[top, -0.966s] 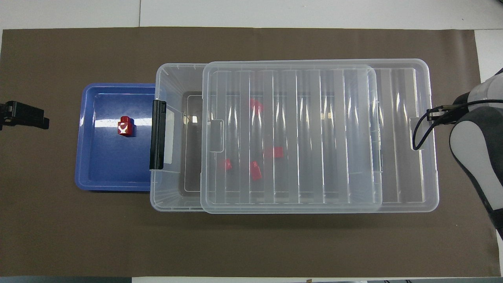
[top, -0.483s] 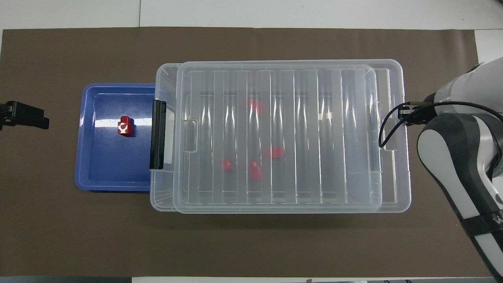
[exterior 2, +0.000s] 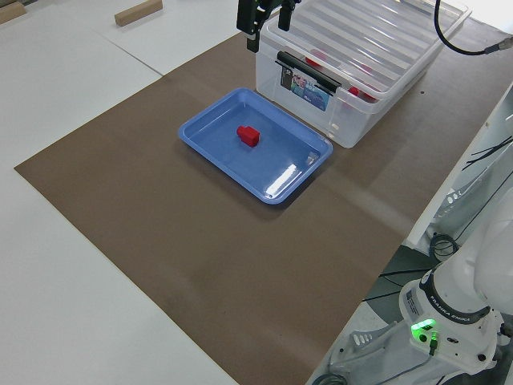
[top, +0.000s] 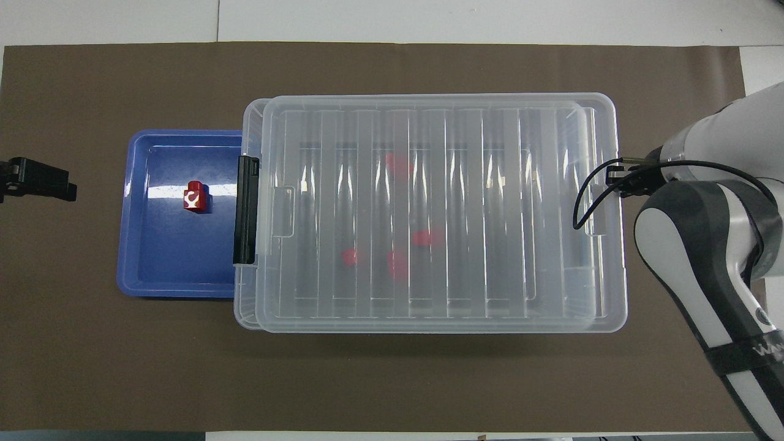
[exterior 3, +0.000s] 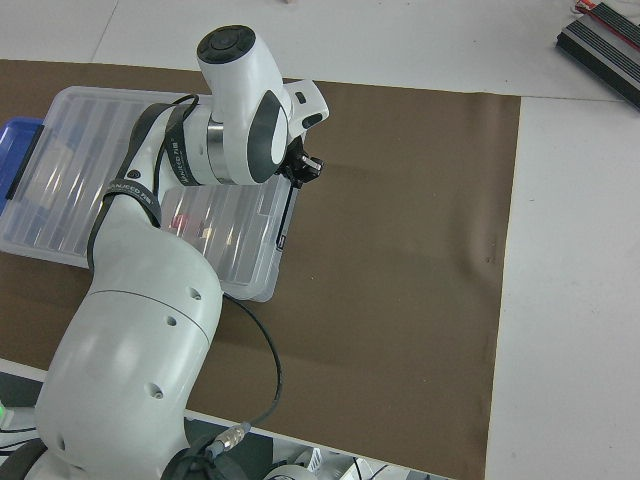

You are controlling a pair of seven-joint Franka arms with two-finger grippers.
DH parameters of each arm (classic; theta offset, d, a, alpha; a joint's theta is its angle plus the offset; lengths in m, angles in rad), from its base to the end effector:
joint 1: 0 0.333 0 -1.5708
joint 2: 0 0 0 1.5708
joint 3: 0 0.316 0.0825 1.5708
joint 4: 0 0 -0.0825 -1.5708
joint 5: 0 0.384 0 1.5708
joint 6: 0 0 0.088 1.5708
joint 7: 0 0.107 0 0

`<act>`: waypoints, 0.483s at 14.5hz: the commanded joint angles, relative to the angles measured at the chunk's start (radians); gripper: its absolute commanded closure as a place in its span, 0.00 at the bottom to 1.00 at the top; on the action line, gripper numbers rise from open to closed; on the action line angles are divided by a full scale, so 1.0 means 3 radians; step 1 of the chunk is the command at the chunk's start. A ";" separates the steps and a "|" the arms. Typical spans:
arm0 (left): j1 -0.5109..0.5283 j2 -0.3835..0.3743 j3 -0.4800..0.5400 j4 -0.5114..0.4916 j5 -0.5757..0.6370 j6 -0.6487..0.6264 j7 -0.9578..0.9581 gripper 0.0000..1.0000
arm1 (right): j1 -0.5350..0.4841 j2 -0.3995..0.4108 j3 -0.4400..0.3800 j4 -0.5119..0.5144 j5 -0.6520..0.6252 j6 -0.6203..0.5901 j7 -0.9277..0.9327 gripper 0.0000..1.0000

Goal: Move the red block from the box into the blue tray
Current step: 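Slide the clear lid back toward the tray with the right gripper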

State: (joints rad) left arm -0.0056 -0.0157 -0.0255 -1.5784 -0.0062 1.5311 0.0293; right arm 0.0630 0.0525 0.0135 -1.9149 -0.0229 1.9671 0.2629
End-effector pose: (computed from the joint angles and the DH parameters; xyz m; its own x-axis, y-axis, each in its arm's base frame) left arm 0.5451 -0.0178 0.6261 0.9977 -0.0606 -0.0314 -0.0604 -0.9982 0.0067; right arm 0.5714 0.0422 0.4650 0.9843 -0.1766 0.0049 -0.1767 -0.9841 0.0198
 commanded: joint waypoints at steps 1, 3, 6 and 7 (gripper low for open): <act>0.0008 -0.0091 -0.0002 -0.0092 0.0016 -0.0006 0.0020 0.00 | -0.0021 -0.0067 0.0068 -0.0075 0.0046 0.0008 0.0090 1.00; 0.0008 -0.0086 -0.0002 -0.0092 0.0016 -0.0006 0.0020 0.00 | -0.0021 -0.0067 0.0068 -0.0070 0.0046 0.0003 0.0085 1.00; 0.0008 -0.0091 -0.0002 -0.0092 0.0016 -0.0006 0.0020 0.00 | -0.0021 -0.0042 0.0057 0.0057 0.0046 -0.0149 0.0049 1.00; 0.0008 -0.0086 -0.0002 -0.0092 0.0016 -0.0001 0.0020 0.00 | -0.0021 -0.0032 0.0042 0.0174 0.0040 -0.0287 0.0029 1.00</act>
State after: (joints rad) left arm -0.0056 -0.0157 -0.0255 -1.5784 -0.0062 1.5311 0.0293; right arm 0.0631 0.0517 0.0239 -1.9065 -0.0228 1.9468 0.2709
